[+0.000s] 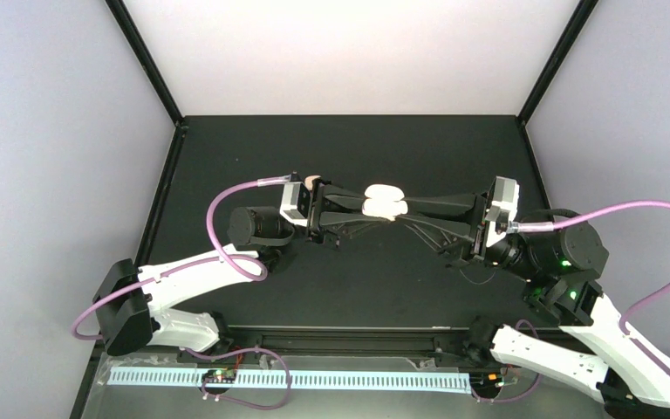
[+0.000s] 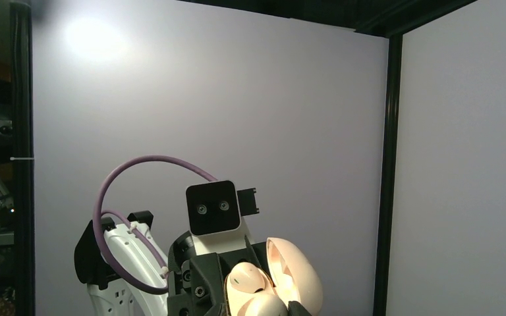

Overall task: Insert the wireless bluetooth earbuds into the charging case
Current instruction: Place the earbud in the charging case, then adjust the earbud with the charging case.

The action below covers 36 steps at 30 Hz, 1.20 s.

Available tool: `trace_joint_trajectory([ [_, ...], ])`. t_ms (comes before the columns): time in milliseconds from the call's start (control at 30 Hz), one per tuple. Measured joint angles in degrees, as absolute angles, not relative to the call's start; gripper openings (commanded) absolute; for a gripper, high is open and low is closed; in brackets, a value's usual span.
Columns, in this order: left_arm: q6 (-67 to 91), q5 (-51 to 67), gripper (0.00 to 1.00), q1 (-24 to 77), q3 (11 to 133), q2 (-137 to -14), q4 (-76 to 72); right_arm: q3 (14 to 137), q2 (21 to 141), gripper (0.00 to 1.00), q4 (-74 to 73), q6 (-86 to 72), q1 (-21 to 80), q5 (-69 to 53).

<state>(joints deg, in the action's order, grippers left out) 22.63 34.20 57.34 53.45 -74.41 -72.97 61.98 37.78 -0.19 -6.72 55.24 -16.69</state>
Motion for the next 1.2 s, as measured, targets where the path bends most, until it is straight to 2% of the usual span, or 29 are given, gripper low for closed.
trace_joint_trajectory([
  [1100,20.91,31.97,0.01,57.47,52.93,-73.82,-73.10,68.03,40.34,0.34,-7.44,-7.99,55.13,-21.63],
  [1200,20.47,31.18,0.02,57.47,52.69,-73.21,-72.66,68.07,40.18,0.38,-7.57,-8.01,55.16,-21.85],
])
